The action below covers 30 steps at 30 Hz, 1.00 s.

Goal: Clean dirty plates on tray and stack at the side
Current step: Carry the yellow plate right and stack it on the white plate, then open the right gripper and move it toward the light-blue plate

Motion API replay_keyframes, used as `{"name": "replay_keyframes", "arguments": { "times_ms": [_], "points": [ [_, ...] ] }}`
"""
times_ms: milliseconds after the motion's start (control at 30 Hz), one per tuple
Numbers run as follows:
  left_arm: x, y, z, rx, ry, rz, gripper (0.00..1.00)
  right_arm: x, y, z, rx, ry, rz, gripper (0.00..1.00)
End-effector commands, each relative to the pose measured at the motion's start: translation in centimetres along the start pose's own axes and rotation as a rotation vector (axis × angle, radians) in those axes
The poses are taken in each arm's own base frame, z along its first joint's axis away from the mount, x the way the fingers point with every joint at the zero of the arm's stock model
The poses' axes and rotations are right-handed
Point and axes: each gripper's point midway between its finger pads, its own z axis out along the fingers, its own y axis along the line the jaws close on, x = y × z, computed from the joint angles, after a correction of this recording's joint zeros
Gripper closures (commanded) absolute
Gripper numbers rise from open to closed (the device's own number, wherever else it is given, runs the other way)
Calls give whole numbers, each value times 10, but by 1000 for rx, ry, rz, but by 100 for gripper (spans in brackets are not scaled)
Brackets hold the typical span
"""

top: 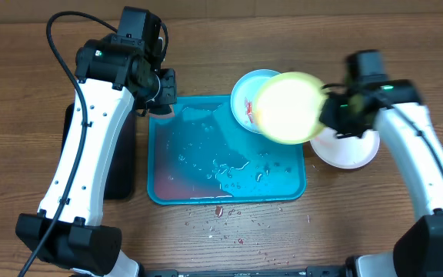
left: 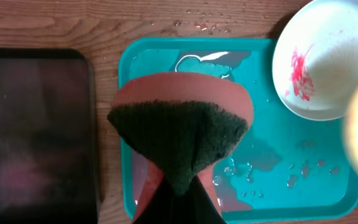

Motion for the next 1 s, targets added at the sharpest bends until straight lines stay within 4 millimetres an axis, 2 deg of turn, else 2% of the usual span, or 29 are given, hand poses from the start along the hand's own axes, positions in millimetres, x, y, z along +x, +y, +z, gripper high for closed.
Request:
{"name": "replay_keyframes", "arguments": {
  "times_ms": [0, 100, 233, 267, 367, 500, 667, 800, 867, 967],
  "points": [
    [-4, 0, -1, 2, -14, 18, 96, -24, -32, -15, -53, -26, 109, 96],
    [-5, 0, -1, 3, -17, 18, 96, -34, -79, -12, 25, -49, 218, 96],
    [-5, 0, -1, 2, -17, 18, 96, -35, -132, -3, 128, -68, 327, 96],
    [-5, 0, -1, 2, -17, 18, 96, -33, -143, 1, 144, -71, 349, 96],
    [-6, 0, -1, 3, -19, 18, 96, -28, -158, 12, 154, -71, 383, 96],
    [-6, 0, -1, 4, -20, 18, 96, -23, -165, 29, 152, -78, 393, 96],
    [-7, 0, -1, 5, -23, 18, 96, -14, -165, 43, 142, -68, 388, 96],
    [-8, -1, -1, 6, -28, 18, 96, -9, -160, 48, 141, -55, 372, 96],
    [-8, -1, -1, 6, -28, 18, 96, -9, -156, 49, 132, -51, 362, 91],
    [-8, -1, -1, 6, -28, 18, 96, -9, -146, 50, 99, -44, 343, 89]
  ]
}}
